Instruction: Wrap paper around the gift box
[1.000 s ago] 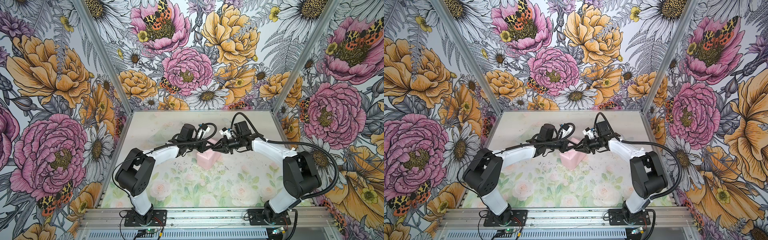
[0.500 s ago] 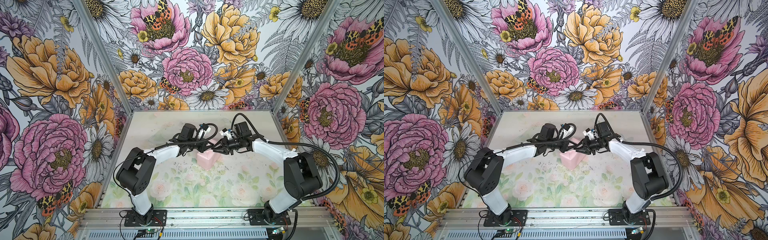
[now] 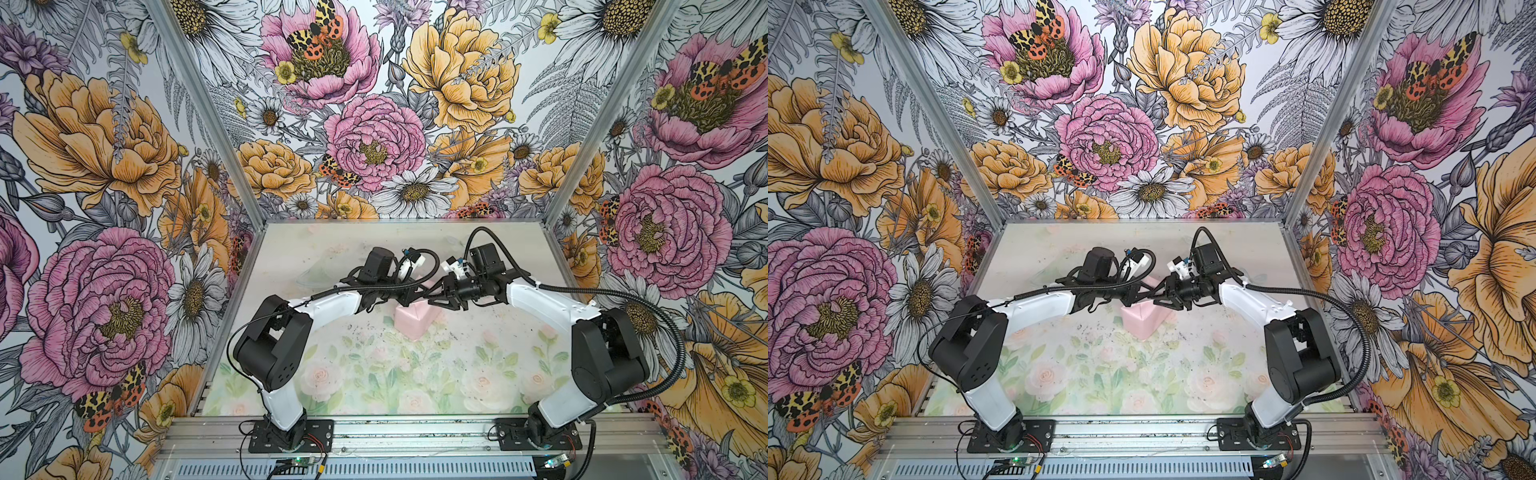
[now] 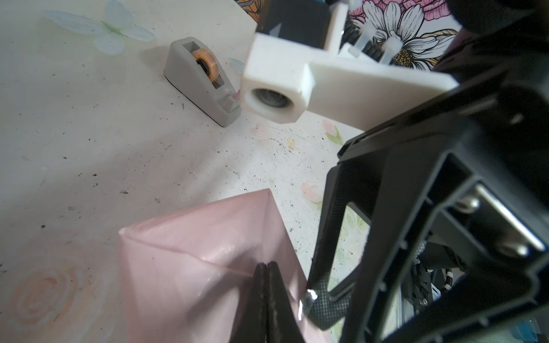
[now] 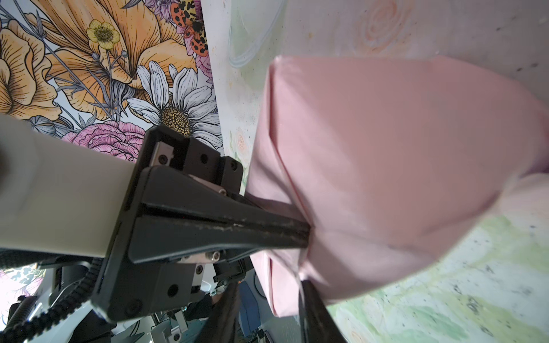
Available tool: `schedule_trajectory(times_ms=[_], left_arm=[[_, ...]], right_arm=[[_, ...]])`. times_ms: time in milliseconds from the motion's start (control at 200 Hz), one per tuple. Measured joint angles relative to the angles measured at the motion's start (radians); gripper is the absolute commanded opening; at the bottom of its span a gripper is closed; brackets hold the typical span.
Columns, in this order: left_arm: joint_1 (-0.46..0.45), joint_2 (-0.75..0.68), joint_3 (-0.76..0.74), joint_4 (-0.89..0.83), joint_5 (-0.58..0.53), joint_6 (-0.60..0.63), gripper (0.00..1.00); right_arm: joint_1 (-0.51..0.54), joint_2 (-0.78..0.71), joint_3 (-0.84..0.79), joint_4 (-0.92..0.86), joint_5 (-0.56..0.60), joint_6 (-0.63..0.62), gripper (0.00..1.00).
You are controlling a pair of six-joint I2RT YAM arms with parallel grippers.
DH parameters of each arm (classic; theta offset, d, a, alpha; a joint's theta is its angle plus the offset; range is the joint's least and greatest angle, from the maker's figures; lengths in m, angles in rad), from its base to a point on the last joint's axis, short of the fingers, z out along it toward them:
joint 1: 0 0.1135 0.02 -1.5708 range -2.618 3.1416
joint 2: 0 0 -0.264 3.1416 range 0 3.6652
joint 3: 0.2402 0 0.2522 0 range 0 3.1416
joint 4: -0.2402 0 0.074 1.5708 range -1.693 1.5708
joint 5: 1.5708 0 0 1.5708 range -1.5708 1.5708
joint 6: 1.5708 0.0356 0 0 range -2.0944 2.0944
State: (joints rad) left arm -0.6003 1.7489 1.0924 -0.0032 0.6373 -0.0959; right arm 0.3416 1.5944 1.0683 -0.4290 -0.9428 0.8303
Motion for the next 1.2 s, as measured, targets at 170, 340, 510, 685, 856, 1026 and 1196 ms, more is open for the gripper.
schedule_trajectory(times_ms=[170, 340, 510, 685, 856, 1026, 1196], left_arm=[[-0.002, 0.000, 0.001, -0.001, -0.001, 0.003, 0.00], [-0.003, 0.000, 0.001, 0.000, -0.002, 0.003, 0.00], [-0.003, 0.000, 0.001, 0.000, -0.002, 0.008, 0.00], [-0.003, 0.000, 0.001, 0.000, -0.006, 0.011, 0.00], [-0.003, 0.000, 0.001, 0.001, -0.009, 0.018, 0.00], [-0.003, 0.000, 0.001, 0.000, -0.009, 0.018, 0.00], [-0.003, 0.000, 0.001, 0.001, -0.009, 0.018, 0.00]], right_arm=[[0.000, -0.011, 0.007, -0.034, 0.020, 0.000, 0.39], [0.000, -0.013, 0.024, -0.070, 0.042, -0.001, 0.40], [0.000, -0.016, 0.039, -0.121, 0.079, -0.013, 0.40], [0.000, -0.016, 0.042, -0.179, 0.122, -0.029, 0.40], [0.000, -0.016, 0.056, -0.211, 0.140, -0.046, 0.41], [0.000, -0.009, 0.095, -0.218, 0.147, -0.056, 0.47], [0.000, 0.020, 0.123, -0.220, 0.167, -0.075, 0.48]])
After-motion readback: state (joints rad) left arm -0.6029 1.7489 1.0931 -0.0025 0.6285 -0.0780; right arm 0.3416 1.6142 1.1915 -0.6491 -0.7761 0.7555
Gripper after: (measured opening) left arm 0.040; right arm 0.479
